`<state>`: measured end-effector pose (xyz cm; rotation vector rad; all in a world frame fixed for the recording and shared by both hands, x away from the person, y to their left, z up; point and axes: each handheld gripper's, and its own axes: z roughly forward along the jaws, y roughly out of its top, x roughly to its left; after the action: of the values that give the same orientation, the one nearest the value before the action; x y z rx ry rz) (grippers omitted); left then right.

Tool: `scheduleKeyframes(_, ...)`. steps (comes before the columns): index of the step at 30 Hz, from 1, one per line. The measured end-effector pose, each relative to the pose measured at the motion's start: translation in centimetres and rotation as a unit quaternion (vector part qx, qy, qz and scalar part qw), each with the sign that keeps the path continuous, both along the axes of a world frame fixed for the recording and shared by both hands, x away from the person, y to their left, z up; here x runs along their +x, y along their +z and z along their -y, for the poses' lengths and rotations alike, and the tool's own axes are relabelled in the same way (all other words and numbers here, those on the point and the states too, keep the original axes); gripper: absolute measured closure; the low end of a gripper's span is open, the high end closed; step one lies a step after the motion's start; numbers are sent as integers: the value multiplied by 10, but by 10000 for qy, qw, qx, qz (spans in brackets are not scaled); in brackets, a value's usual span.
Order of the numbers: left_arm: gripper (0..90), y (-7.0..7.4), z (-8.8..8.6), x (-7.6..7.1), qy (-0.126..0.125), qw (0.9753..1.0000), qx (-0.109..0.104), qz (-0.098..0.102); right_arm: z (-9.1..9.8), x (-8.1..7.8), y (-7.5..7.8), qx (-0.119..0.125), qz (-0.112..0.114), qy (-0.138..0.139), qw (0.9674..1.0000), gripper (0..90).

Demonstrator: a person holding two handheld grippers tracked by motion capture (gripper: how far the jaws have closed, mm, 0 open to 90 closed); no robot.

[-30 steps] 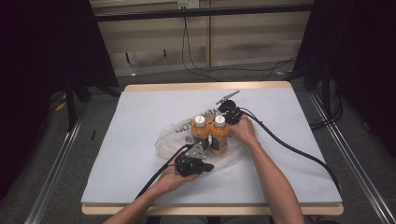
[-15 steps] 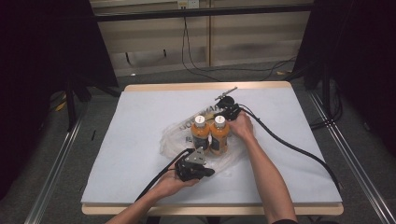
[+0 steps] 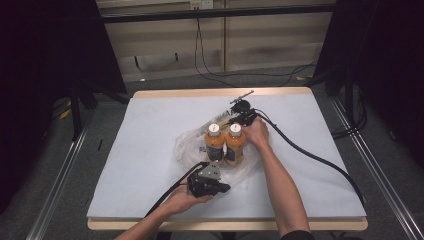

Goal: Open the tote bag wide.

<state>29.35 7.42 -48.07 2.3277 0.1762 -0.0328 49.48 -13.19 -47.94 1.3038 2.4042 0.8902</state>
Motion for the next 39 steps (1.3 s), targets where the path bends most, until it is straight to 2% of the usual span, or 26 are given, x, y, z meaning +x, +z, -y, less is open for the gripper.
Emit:
scheduleKeyframes(2, 900, 0, 0, 0, 5, 10000, -20, 10, -1, 0, 0, -23, 33, -27, 10000, 900)
scheduleKeyframes(3, 900, 1, 0, 0, -4, 10000, 40, 43, -2, -1, 1, -20, 10, -88, 10000, 900)
scheduleKeyframes(5, 900, 0, 1, 1, 18, 10000, -30, -42, 0, -2, 2, -57, -24, 10, 10000, 900)
scheduleKeyframes(6, 900, 0, 0, 1, 20, 10000, -46, -15, 1, -3, 4, -15, -27, 3, 10000, 900)
scheduleKeyframes(9, 900, 4, -1, 3, 64, 9999, -79, -49, 7, -7, 14, 389, 39, 49, 9992, 900)
scheduleKeyframes(10, 900, 4, -1, 3, 117, 9996, -232, -119, 8, -8, 17, 441, 75, 116, 9989, 900)
scheduleKeyframes(11, 900, 7, -2, 3, 126, 9995, -252, -175, 9, -11, 20, 494, 90, 154, 9986, 900)
scheduleKeyframes(14, 899, 13, -4, 4, 149, 9981, -544, -232, 12, -22, 29, 583, 191, 291, 9977, 900)
scheduleKeyframes(15, 895, 15, -5, 4, 219, 9979, -565, -237, 14, -27, 32, 641, 282, 333, 9970, 900)
scheduleKeyframes(18, 888, 22, -9, 4, 290, 9967, -744, -177, 21, -43, 39, 822, 479, 409, 9946, 900)
scheduleKeyframes(20, 878, 29, -12, 3, 310, 9955, -888, -134, 27, -52, 44, 824, 592, 451, 9938, 900)
scheduleKeyframes(21, 860, 31, -13, 4, 298, 9958, -859, -73, 31, -57, 47, 902, 634, 454, 9929, 900)
scheduleKeyframes(22, 846, 34, -14, 5, 333, 9947, -974, -83, 33, -60, 49, 994, 680, 483, 9915, 900)
scheduleKeyframes(25, 799, 39, -18, 8, 462, 9931, -1075, 2, 44, -72, 54, 1122, 840, 465, 9890, 900)
scheduleKeyframes(27, 764, 43, -21, 10, 577, 9915, -1159, 91, 48, -78, 56, 1125, 922, 460, 9883, 845)
scheduleKeyframes(29, 683, 46, -24, 10, 791, 9887, -1256, 214, 52, -86, 59, 1137, 1018, 471, 9872, 777)
scheduleKeyframes(30, 648, 48, -27, 10, 876, 9872, -1312, 222, 54, -90, 60, 1106, 1104, 502, 9864, 761)
scheduleKeyframes(31, 619, 50, -28, 11, 866, 9874, -1306, 208, 57, -96, 61, 1070, 1266, 527, 9848, 729)
scheduleKeyframes(32, 582, 52, -31, 11, 918, 9864, -1342, 245, 59, -99, 63, 1114, 1284, 523, 9841, 695)
scheduleKeyframes(33, 512, 54, -33, 12, 935, 9864, -1324, 281, 63, -105, 64, 1178, 1310, 537, 9829, 660)
scheduleKeyframes(35, 447, 59, -41, 14, 1051, 9835, -1441, 300, 68, -115, 67, 1167, 1403, 531, 9818, 603)
scheduleKeyframes(39, 333, 65, -54, 18, 1243, 9807, -1448, 420, 76, -131, 70, 1232, 1404, 531, 9810, 451)
